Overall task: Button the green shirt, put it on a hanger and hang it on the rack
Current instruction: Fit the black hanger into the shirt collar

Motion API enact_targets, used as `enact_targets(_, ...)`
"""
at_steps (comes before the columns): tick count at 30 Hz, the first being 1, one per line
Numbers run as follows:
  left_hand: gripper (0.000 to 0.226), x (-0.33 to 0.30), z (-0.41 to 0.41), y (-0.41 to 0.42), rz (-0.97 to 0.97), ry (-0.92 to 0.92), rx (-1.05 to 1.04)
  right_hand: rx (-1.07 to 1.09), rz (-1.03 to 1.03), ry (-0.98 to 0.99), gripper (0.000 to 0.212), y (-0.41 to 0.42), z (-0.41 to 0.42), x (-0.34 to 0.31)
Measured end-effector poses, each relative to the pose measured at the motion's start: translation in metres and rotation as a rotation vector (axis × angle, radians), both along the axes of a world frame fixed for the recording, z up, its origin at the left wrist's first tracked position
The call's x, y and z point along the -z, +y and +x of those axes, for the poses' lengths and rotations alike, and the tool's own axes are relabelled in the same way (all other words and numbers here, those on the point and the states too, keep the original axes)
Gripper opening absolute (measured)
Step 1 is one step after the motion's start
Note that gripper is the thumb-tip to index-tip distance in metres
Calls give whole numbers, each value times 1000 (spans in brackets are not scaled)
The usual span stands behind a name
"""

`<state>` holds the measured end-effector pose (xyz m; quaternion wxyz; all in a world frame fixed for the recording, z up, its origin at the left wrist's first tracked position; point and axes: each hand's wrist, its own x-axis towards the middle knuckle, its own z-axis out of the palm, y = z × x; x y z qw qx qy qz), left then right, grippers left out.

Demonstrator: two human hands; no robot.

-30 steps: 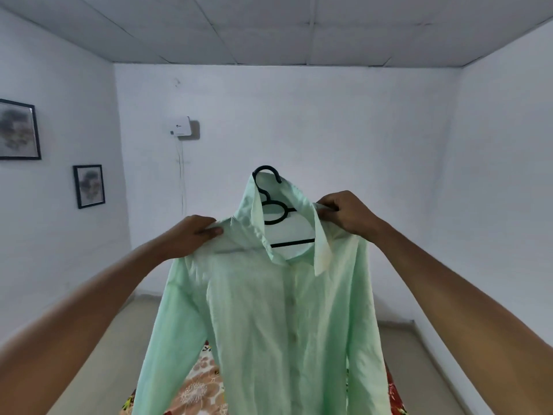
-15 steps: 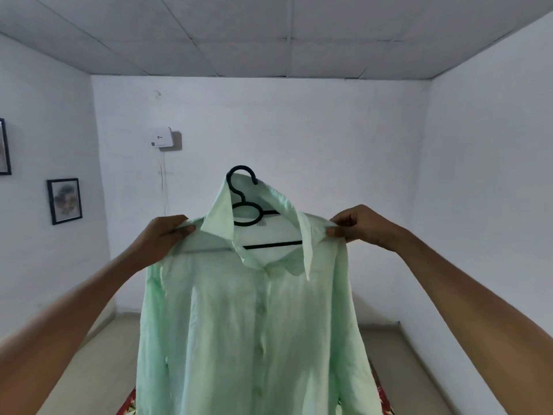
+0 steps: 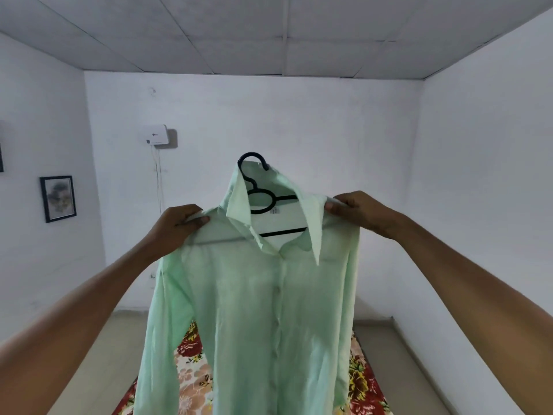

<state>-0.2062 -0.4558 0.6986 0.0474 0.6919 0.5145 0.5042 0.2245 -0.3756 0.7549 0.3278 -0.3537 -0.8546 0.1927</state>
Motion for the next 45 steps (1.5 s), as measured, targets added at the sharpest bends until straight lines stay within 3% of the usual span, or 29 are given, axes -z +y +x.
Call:
enact_targets(2, 10, 0, -3, -3, 3, -99, -47, -5, -20, 110, 63, -4, 4, -2)
enact_targets(4, 17, 5, -14, -8, -12, -182, -44, -12, -41, 197, 57, -8, 9, -3)
enact_targets(7, 9, 10, -24, -20, -32, -296, -14, -2, -65, 249, 44, -12, 13, -1)
enact_targets(12, 18, 10, -31, -28, -56, -439, 80, 9, -99, 252, 49, -16, 11, 3)
enact_targets(18, 31, 11, -45, -34, -326, -398, 145, -5, -111, 238, 50, -19, 7, 6)
enact_targets(21, 33, 13, -40, -38, -234, -390, 155, 13, -104, 219, 57, -18, 7, 8)
enact_targets(25, 25, 21, -29, -31, -175, -159, 51, 24, -132, 260, 57, -17, 8, 11)
enact_targets(29, 12, 21, -40, -28, -191, -295, 91, 25, -129, 261, 57, -20, 5, 12)
enact_targets(36, 33, 20, -44, -25, -363, -415, 152, -10, -158, 282, 49, -22, 7, 17)
enact_targets(39, 36, 20, -34, -24, -222, -333, 120, 3, -154, 273, 50, -19, 6, 21)
enact_targets(41, 27, 18, -22, -20, -127, -67, 77, 14, -140, 252, 62, -16, 5, 24)
enact_targets(43, 13, 14, -11, -13, -163, 206, 11, 22, -108, 231, 77, -11, 1, 25)
enact_targets(45, 32, 15, -5, -5, -189, 310, -18, 24, -71, 218, 75, -10, -5, 25)
